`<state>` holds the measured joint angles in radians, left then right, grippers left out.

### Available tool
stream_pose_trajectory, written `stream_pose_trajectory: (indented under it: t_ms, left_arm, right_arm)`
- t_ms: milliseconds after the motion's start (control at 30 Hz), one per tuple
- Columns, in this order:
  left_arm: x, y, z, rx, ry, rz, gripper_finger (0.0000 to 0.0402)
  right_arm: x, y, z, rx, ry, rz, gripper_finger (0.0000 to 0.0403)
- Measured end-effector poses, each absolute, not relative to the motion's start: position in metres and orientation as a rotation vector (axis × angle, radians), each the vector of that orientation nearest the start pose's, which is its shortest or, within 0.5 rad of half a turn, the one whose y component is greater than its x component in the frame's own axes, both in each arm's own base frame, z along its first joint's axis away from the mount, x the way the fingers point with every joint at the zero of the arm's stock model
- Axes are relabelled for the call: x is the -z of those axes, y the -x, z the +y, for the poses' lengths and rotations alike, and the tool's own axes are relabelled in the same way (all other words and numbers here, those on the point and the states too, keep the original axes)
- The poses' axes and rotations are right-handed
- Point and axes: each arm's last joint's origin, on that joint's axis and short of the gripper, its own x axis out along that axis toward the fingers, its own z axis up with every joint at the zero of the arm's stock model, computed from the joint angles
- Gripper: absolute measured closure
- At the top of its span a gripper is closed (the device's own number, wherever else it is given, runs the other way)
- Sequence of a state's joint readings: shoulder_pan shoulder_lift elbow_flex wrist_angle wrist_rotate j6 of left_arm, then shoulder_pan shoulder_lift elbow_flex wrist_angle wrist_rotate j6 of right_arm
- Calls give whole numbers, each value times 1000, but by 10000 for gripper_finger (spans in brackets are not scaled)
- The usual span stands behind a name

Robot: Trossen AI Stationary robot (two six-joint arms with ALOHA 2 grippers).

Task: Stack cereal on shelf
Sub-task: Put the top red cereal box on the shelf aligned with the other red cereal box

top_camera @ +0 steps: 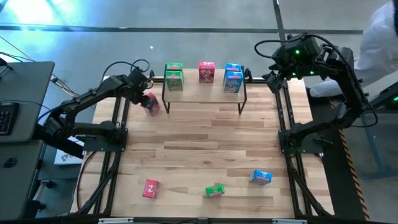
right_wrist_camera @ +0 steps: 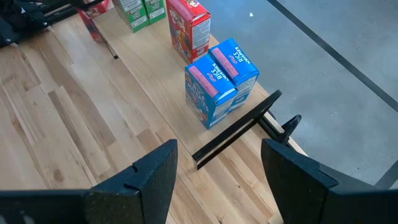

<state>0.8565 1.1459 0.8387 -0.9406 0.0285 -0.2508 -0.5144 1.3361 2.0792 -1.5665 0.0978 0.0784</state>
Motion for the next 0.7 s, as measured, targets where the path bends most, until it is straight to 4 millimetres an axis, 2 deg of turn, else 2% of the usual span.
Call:
stream_pose_trajectory:
  t_ms: [400, 700]
  left_arm:
    - [-267, -104, 99, -798, 725, 990, 253]
    - [-282, -97, 69, -630, 712, 877, 253]
  right_arm:
    - [-499, -141, -83, 609, -244, 795, 178]
    - [-499, -141, -83, 609, -245, 795, 178]
